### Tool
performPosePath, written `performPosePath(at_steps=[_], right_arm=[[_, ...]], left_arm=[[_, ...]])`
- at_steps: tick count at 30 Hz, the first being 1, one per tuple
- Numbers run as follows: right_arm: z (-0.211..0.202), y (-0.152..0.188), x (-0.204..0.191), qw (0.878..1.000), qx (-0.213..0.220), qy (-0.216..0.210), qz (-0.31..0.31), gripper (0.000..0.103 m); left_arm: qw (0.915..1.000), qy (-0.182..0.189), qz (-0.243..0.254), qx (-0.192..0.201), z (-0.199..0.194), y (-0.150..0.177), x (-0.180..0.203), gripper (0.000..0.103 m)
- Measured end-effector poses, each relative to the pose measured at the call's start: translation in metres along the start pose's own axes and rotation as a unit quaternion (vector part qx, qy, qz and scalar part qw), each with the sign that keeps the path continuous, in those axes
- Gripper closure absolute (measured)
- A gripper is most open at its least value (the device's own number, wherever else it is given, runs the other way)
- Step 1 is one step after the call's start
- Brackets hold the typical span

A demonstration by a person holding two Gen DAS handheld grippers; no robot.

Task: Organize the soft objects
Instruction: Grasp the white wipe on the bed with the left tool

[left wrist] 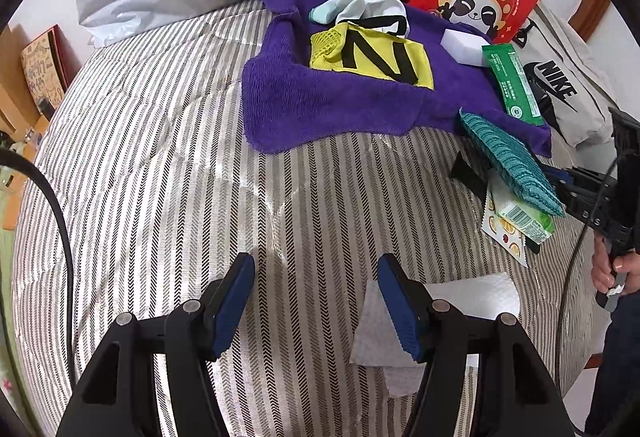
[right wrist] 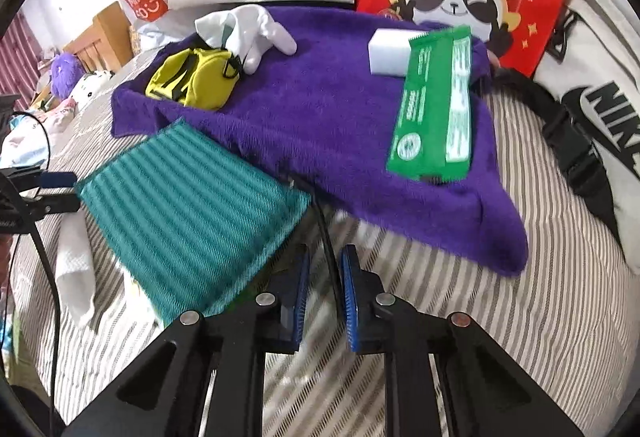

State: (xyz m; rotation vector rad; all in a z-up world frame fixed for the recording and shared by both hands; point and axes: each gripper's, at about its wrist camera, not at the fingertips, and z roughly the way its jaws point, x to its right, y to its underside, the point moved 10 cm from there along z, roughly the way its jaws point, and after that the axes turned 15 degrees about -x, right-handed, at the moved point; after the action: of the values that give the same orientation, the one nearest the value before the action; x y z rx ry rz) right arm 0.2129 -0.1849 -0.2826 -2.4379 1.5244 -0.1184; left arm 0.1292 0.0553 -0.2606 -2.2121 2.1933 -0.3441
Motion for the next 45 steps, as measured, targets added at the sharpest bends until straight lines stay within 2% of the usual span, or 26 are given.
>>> performPosePath(at_steps=[2,5,13,19,21,24,27,31,35,39,40,43,45], right_arm=[[0.001,-0.004,0.000,1.000,0.000,0.003,0.006,0.095],[0.000,-0.004,0.000,1.000,0.000,0.012,0.012,0.098],[-0.023,0.036,0.011,0.998,-0.012,0.025,0.065,0.100],[-0.041,0.067,0.007,0.996,-0.001,0.028,0.090,0.100],[-0.045,0.075,0.005,0.995,0.001,0.027,0.094,0.100],[-0.049,0.085,0.002,0.994,0.005,0.021,0.103,0.100],[-0.049,0.088,0.001,0.994,0.007,0.013,0.108,0.100],[-0.043,0.086,0.004,0.993,0.004,0.018,0.113,0.100],[-0.030,0.080,0.006,0.993,-0.007,0.021,0.112,0.098],[-0.018,0.072,0.009,0.993,-0.016,0.021,0.117,0.098],[-0.015,0.072,0.010,0.993,-0.017,0.022,0.119,0.098],[-0.014,0.071,0.012,0.992,-0.010,0.022,0.125,0.099],[-0.016,0.072,0.013,0.991,-0.009,0.025,0.129,0.100]], left_arm=[[1.0000,0.001,-0.001,0.000,-0.001,0.001,0.000,0.041],[1.0000,0.003,-0.001,0.004,-0.004,0.002,-0.001,0.041],[0.9996,0.023,0.009,0.015,-0.017,0.012,0.005,0.040],[0.9976,0.055,0.035,0.022,-0.018,0.025,0.027,0.032],[0.9953,0.086,0.038,0.023,-0.017,0.026,0.038,0.028],[0.9937,0.101,0.040,0.027,-0.013,0.023,0.051,0.028],[0.9945,0.085,0.058,0.020,-0.003,0.023,0.067,0.025],[0.9943,0.018,0.102,0.027,0.003,0.027,0.084,0.022],[0.9887,-0.052,0.136,0.034,0.010,0.030,0.096,0.021],[0.9897,-0.046,0.129,0.040,0.008,0.029,0.095,0.021],[0.9903,-0.041,0.126,0.043,0.007,0.029,0.094,0.022],[0.9883,-0.042,0.137,0.053,0.007,0.029,0.095,0.048],[0.9872,-0.032,0.145,0.058,0.003,0.030,0.098,0.073]])
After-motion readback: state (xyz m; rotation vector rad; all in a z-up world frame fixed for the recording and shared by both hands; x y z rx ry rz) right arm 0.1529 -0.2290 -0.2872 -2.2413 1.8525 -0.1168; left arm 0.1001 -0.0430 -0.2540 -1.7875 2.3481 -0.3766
